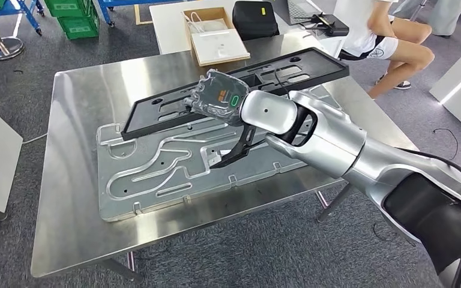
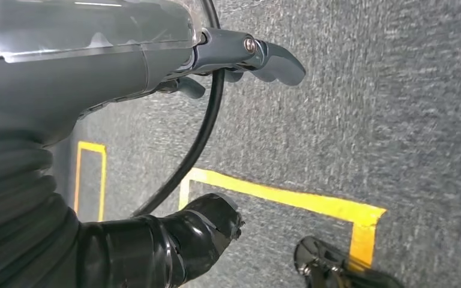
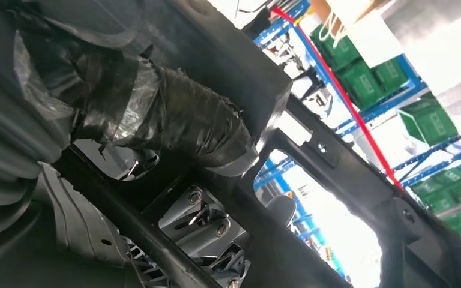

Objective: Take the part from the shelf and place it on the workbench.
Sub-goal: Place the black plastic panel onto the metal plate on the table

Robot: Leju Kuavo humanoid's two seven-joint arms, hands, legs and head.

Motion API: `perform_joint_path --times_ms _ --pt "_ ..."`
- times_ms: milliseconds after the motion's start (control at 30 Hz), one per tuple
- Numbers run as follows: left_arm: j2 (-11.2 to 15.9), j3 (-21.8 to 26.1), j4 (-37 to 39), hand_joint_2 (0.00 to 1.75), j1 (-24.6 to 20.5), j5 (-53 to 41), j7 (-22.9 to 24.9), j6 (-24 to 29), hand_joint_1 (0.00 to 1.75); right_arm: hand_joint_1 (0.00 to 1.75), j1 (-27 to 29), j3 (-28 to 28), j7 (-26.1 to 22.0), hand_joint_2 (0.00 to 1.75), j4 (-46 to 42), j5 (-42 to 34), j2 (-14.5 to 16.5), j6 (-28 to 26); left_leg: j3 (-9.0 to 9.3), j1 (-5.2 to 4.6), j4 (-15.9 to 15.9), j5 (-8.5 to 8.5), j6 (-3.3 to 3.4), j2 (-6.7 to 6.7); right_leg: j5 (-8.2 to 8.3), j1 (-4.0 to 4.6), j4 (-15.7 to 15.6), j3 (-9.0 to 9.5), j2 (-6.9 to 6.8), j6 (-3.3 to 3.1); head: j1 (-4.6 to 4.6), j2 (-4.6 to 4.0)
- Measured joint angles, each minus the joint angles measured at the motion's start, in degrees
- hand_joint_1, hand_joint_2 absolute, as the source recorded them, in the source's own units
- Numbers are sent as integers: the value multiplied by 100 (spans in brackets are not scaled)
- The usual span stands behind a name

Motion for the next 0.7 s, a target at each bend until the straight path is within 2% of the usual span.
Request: perform_joint_path --times_ms 100,367,700 --pt "7 0 0 175 -9 0 1 -1 0 175 -1 0 0 175 1 0 -2 0 5 5 -4 -21 -11 11 -39 -5 -68 42 8 93 4 0" --pt "10 0 -2 175 -15 -19 -45 1 0 175 21 0 9 175 5 -5 -7 -38 52 10 -66 -23 -33 39 -59 3 -60 40 25 48 4 0" --pt "9 1 -1 175 -12 -27 -49 45 0 175 393 -5 17 175 89 -30 -168 -439 61 16 -71 -18 -69 41 -60 8 -50 45 24 26 4 0"
